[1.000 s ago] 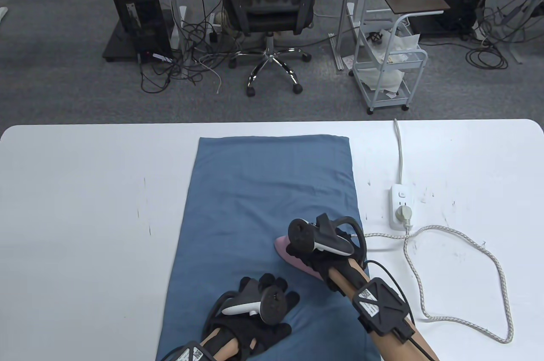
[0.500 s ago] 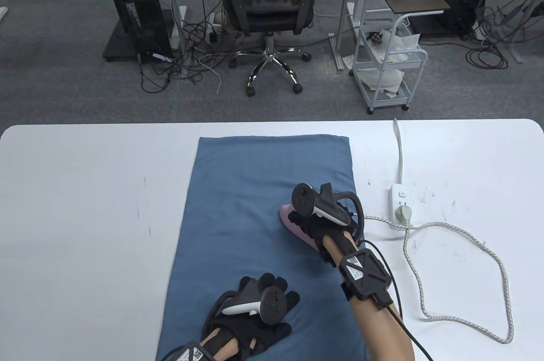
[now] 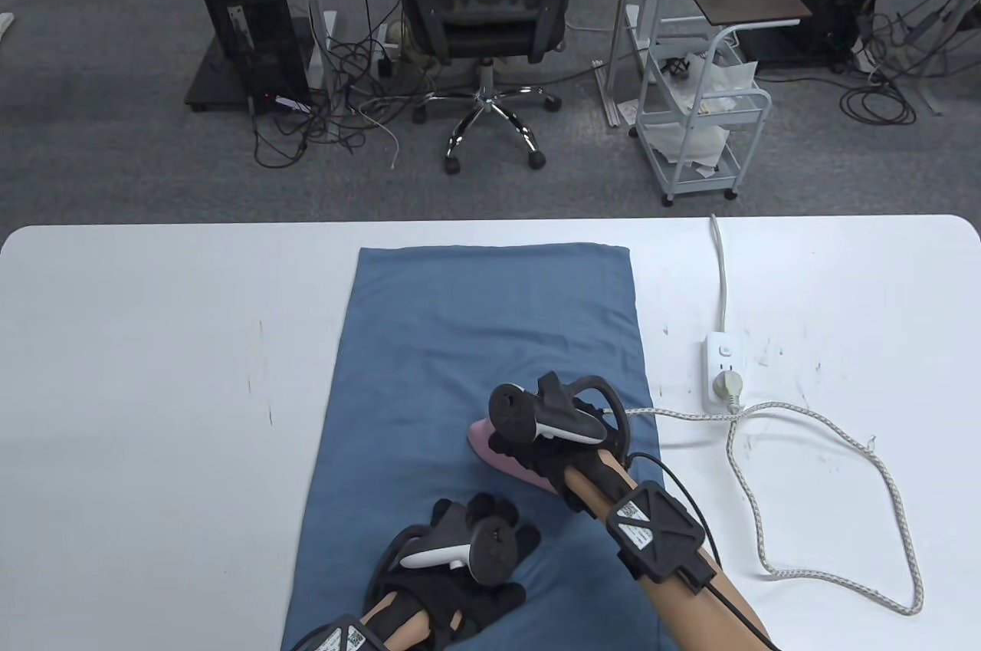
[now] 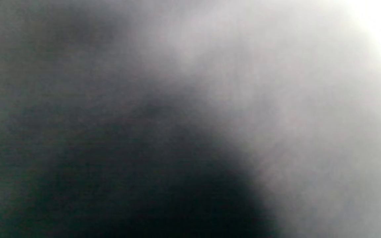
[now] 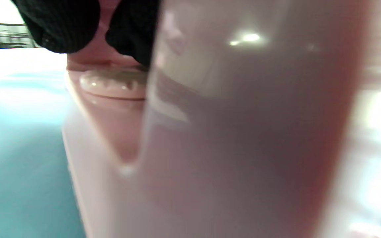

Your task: Iron pillowcase with electric iron on table

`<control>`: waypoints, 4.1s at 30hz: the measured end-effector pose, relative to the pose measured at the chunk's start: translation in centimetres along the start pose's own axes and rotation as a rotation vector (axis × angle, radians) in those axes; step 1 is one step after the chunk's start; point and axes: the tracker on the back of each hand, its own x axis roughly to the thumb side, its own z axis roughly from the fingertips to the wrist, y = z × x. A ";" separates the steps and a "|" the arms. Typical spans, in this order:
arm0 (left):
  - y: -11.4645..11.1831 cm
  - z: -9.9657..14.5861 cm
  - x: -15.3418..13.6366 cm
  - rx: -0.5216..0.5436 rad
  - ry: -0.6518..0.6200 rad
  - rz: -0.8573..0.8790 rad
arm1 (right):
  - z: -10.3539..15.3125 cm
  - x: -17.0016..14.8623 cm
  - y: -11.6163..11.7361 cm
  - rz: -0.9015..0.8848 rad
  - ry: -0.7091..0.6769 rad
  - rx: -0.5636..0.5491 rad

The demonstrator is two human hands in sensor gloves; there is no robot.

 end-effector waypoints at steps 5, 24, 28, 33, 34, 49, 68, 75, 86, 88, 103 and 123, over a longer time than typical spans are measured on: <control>0.0 0.0 0.0 -0.001 0.000 0.000 | -4.3 -2.0 -0.2 -0.019 0.145 0.012; 0.0 0.0 0.0 0.001 0.002 -0.002 | 2.3 2.6 0.2 0.002 -0.194 0.029; 0.0 0.1 0.0 0.000 0.002 -0.002 | 0.3 3.4 0.2 -0.004 -0.168 -0.013; 0.0 0.0 0.0 0.000 0.003 -0.002 | -5.1 3.0 -0.1 -0.010 -0.015 -0.032; 0.0 0.0 0.0 0.000 0.003 -0.003 | -5.8 2.8 -0.1 -0.015 0.011 -0.033; 0.0 0.0 0.0 0.000 0.004 -0.001 | -1.9 3.9 -0.9 -0.084 -0.191 -0.043; 0.0 0.0 0.0 0.000 0.002 -0.001 | -9.9 7.1 -0.5 -0.023 -0.055 -0.011; 0.0 0.0 0.0 0.001 0.003 -0.003 | -6.0 8.6 -1.0 -0.075 -0.289 -0.021; 0.0 0.0 0.0 0.001 0.005 -0.006 | -6.4 12.5 -0.2 0.012 -0.320 -0.009; 0.0 0.0 0.0 0.001 0.005 -0.005 | -7.9 12.2 -0.3 0.010 -0.236 -0.015; 0.0 0.0 0.0 0.003 0.006 -0.006 | -4.3 3.4 0.0 0.079 0.115 -0.020; -0.1 0.0 0.0 0.002 0.007 -0.008 | 4.3 -11.3 0.5 0.086 0.475 -0.015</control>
